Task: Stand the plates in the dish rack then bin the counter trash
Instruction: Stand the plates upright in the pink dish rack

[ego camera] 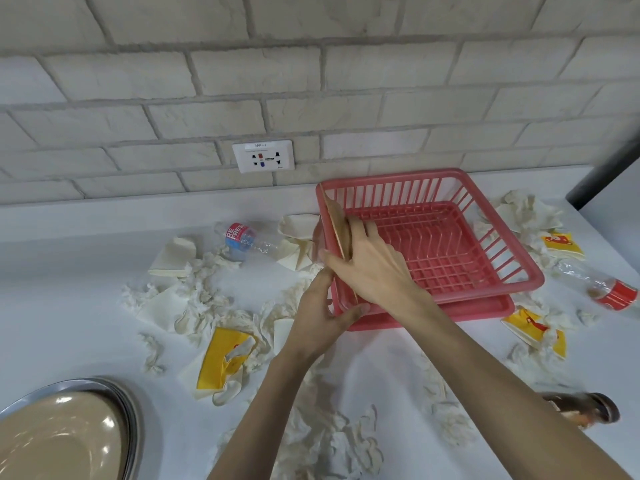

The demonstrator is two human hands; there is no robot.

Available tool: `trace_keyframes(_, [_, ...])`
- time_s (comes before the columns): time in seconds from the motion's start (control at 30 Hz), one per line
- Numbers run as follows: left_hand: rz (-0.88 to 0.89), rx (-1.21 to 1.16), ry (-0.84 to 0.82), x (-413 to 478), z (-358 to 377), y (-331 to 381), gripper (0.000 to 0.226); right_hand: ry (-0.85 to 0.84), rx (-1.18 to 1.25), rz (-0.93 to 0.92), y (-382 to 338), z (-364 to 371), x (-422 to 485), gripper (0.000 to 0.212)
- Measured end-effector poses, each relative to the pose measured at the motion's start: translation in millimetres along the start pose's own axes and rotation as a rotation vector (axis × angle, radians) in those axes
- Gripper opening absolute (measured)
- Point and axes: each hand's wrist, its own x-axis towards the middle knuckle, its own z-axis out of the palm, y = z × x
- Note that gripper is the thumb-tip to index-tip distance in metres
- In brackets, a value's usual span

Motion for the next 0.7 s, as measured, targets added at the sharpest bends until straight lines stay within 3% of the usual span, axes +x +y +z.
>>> trace_keyframes(0.27, [-0.012, 0.005, 0.007, -12.5, -9.7, 6.0, 0.072, 0.068, 0.025, -0.035, -2.0, -7.2, -13.7, 0.074])
trace_keyframes(0.37, [0.003, 0.026, 0.074, -30.0, -30.6, 7.1, 0.066, 0.211, 0.188, -0.196, -16.9, -14.0, -23.7, 0.06])
trace_keyframes(0.47, [-0.038, 0.029, 0.17, -55.5, -63.2, 12.8, 0.042, 0.22, 0.33, -0.382, -46.6, -10.2, -38.4, 0.04])
trace_keyframes(0.57, [-0.096, 0.041, 0.272, -88.9, -100.2, 16.2, 0.025, 0.107, 0.386, -0.509, -77.7, 9.7, -59.0, 0.02])
trace_keyframes(0.7, [-0.191, 0.088, 0.399, -146.1, -148.6, 5.1, 0.027, -0.21, 0.364, -0.512, -113.8, 54.6, -83.9, 0.012])
